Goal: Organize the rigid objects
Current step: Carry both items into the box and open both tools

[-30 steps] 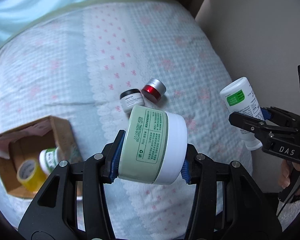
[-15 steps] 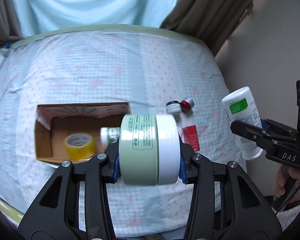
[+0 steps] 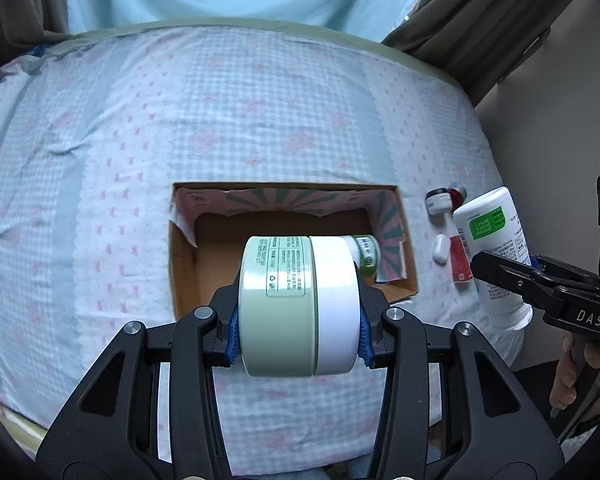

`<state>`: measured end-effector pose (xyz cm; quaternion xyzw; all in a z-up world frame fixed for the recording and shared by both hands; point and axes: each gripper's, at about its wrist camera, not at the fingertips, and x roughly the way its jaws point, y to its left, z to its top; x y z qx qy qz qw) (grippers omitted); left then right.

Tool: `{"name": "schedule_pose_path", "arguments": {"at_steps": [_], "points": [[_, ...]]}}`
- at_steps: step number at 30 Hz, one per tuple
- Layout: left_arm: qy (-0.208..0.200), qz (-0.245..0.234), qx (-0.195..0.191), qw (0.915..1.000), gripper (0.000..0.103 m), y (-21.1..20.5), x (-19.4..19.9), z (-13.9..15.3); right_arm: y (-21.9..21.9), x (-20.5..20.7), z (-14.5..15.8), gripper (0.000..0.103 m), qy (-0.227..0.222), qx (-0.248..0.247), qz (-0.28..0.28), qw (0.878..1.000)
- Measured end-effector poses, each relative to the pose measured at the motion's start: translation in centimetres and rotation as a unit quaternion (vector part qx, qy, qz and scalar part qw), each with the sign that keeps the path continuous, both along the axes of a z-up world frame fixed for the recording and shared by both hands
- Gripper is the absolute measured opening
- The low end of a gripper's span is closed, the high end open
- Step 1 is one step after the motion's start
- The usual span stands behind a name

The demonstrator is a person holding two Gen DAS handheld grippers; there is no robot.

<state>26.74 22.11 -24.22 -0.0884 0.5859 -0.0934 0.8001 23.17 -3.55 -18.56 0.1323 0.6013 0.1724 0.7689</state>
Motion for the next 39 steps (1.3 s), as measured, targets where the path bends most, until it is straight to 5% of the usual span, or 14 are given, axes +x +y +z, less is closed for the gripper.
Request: {"name": "schedule_pose_path", "arguments": {"at_steps": [16, 28, 29, 30, 31, 35, 39], "points": [[0.103, -0.049, 0.008, 0.9934, 0.039, 2.8, 7.2, -13.2, 8.2, 6.0, -11.9, 0.05, 0.121, -0.043, -0.007, 0.992], [0.121, -0.085, 0.044, 0.9881, 0.041, 1.8, 9.7, -17.1, 9.0, 10.5, -18.1, 0.047, 0.189, -0.034, 0.008, 0.981], [0.12, -0.087, 0.04, 0.9882, 0.065, 1.7, 9.6, -16.9, 9.1, 10.8, -18.0, 0.047, 0.186, -0.039, 0.007, 0.982], [0.118, -0.087, 0.035, 0.9885, 0.103, 1.6, 9.6, -16.7, 9.1, 11.1, -18.0, 0.047, 0.182, -0.044, 0.006, 0.982], [0.109, -0.085, 0.033, 0.9898, 0.101, 1.5, 9.5, -16.4, 8.9, 11.3, -18.0, 0.05, 0.179, -0.047, 0.002, 0.983], [0.107, -0.082, 0.029, 0.9904, 0.103, 1.6, 9.0, -15.5, 7.2, 11.1, -18.1, 0.097, 0.187, -0.048, -0.039, 0.98], [0.104, -0.074, 0.024, 0.9915, 0.103, 1.8, 8.4, -14.7, 6.0, 10.3, -17.8, 0.097, 0.174, -0.05, -0.06, 0.982]]}}
